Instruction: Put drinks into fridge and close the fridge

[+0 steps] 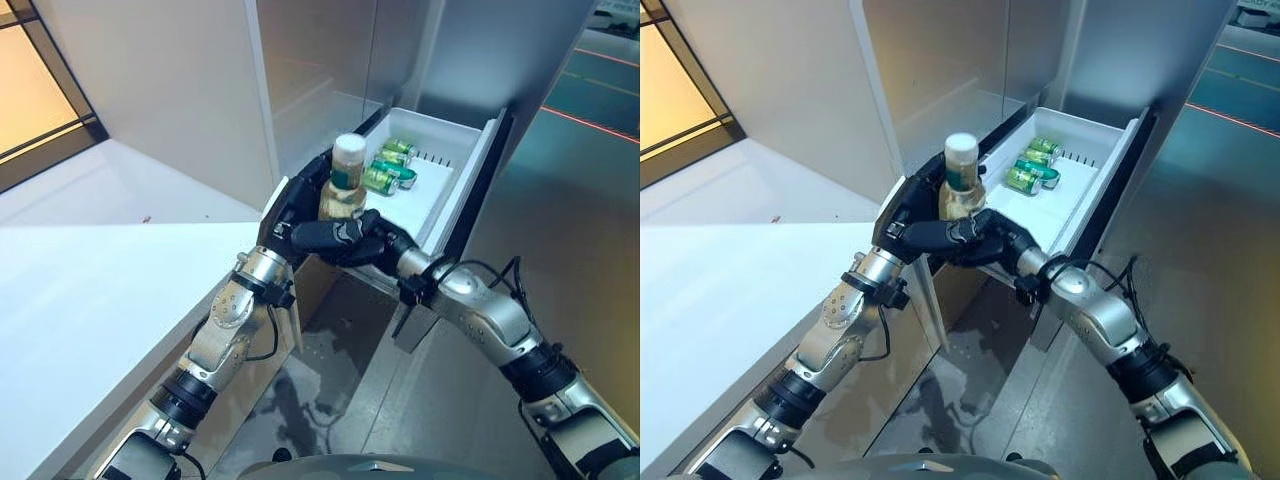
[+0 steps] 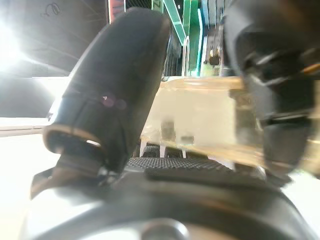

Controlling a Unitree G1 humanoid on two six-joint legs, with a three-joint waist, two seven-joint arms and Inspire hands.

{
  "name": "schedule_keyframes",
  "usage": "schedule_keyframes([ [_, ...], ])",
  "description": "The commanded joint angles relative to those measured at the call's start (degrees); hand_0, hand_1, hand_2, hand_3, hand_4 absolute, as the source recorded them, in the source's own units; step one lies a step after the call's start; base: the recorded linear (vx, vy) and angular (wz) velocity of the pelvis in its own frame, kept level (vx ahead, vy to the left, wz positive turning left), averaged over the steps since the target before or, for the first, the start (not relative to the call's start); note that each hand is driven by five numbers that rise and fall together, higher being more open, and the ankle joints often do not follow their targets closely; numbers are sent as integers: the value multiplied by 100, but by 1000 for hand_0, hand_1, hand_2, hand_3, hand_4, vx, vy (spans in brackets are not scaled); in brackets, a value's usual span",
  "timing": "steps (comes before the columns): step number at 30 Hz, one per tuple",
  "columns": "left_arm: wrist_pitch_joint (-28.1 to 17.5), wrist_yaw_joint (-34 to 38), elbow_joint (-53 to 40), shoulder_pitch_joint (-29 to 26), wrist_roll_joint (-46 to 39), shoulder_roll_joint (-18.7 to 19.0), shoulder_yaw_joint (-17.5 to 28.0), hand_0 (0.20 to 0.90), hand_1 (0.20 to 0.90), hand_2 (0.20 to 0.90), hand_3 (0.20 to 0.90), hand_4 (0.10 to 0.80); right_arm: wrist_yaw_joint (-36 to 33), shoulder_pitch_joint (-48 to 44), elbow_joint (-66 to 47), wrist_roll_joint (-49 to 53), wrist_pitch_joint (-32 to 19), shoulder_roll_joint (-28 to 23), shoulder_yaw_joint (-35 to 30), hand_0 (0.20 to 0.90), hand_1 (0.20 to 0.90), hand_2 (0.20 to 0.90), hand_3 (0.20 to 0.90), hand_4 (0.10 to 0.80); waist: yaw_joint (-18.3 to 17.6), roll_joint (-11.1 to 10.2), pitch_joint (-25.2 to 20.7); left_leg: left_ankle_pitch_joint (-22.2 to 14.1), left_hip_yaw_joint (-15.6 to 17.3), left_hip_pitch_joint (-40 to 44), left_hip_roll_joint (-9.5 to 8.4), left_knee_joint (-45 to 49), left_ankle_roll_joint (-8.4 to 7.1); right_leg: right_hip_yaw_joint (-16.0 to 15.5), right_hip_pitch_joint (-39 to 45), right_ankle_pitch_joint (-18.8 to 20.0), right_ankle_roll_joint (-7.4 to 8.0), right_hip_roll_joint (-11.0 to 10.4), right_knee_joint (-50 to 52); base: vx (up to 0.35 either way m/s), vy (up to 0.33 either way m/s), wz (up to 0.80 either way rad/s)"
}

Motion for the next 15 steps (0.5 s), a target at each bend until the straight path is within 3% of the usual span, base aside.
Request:
schedule_keyframes([
  [1, -88, -146, -51, -318, 11, -42, -4, 900, 900, 900, 900, 800, -421, -1599, -121, 406, -1012, -10, -1321, 300, 300, 300, 200, 100, 96, -103, -290, -767, 60, -29, -405, 295, 354, -302, -306, -468, -93, 414, 615, 38, -4, 13],
  [7, 509, -687, 276, 358, -549, 115, -156, 900, 900, 900, 900, 800, -748, -1945, 573, 683, -1136, -555, -1669, 300, 300, 300, 200, 100, 239, -144, -257, -830, 0, -15, -408, 334, 331, -399, -229, -523, -113, 419, 608, 57, -11, 11],
  [12, 1101, -1119, 553, 1088, -703, 274, -440, 900, 900, 900, 900, 800, -989, -2316, 1655, 237, -1073, -1219, -1680, 300, 300, 300, 200, 100, 416, -150, -181, -804, -124, -99, -410, 411, 301, -463, -249, -567, -145, 409, 686, 76, -10, 14],
  [15, 1232, -1357, 674, 1319, -667, 372, -590, 900, 900, 900, 900, 800, -902, -2457, 2273, 37, -1085, -1546, -1603, 300, 300, 300, 200, 100, 486, -148, -115, -791, -207, -180, -413, 474, 287, -470, -286, -584, -165, 400, 725, 51, -19, 24],
])
